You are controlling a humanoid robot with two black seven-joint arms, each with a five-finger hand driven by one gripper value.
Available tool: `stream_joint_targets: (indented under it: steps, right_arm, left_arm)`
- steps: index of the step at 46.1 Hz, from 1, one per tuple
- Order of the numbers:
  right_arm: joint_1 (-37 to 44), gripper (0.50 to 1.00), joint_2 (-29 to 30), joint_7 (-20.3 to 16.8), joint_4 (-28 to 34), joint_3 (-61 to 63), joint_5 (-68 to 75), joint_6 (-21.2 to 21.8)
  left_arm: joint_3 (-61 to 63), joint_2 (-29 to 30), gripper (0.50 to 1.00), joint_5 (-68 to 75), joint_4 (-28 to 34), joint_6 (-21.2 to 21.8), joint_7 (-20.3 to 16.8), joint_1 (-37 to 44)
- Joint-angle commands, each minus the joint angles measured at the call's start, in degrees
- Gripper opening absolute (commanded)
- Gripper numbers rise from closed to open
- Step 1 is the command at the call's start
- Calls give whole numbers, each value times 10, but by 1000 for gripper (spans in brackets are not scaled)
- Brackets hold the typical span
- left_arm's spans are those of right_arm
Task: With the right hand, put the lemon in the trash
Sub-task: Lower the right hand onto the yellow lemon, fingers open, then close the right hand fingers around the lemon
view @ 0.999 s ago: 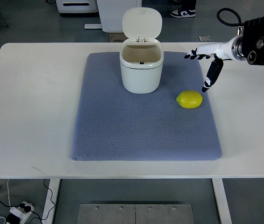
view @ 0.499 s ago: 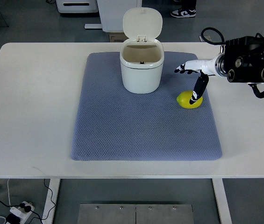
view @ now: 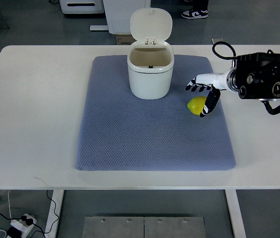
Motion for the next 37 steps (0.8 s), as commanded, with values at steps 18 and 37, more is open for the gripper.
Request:
stream_joint_targets:
  steps: [18,37]
  right_arm:
    - [-31,797,0,3,-19,2,-3,-17]
    - [-42,696,0,9,-34,3,-3,-17]
  left_arm:
    - [0,0,1000,0,-1,0,0,0]
    - [0,0,1000,0,0,0,0,0]
